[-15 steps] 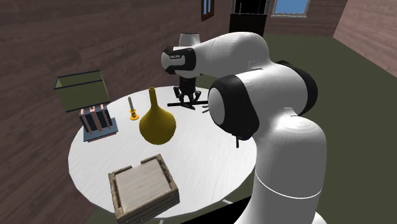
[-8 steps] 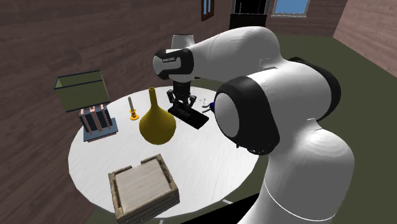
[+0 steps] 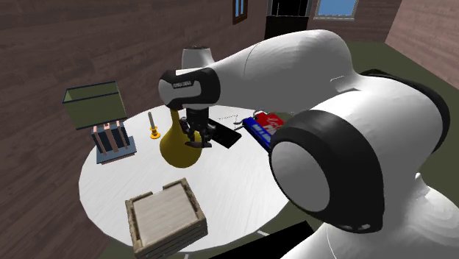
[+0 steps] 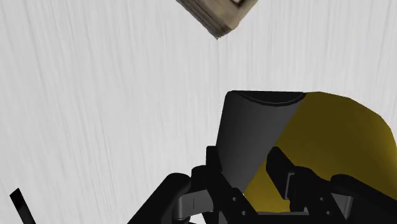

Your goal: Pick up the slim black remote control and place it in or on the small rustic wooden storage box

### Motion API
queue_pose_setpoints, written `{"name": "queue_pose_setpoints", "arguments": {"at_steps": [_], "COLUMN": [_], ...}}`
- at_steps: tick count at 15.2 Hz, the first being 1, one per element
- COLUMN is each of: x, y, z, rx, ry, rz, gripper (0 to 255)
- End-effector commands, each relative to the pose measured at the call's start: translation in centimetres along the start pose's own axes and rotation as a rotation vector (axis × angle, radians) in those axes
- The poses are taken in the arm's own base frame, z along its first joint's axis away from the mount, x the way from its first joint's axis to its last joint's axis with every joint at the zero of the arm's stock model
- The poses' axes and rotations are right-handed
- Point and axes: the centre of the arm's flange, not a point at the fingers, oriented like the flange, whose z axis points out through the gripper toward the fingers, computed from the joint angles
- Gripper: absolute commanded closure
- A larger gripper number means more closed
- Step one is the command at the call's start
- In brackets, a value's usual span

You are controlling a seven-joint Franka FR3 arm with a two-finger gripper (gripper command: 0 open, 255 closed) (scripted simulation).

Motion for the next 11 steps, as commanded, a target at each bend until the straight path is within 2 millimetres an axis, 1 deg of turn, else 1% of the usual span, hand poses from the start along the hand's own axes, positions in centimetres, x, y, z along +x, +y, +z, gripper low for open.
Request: {"name": "queue_pose_setpoints", "arguments": {"at_steps": [1, 11], "x": [-2.6, -15.8], "y": [-0.1, 0.1], "z": [0.2, 0.6], "rx": [0.0, 0.0], "ry": [0.0, 0.0], "rz": [0.0, 0.0], "gripper": [255, 255]}}
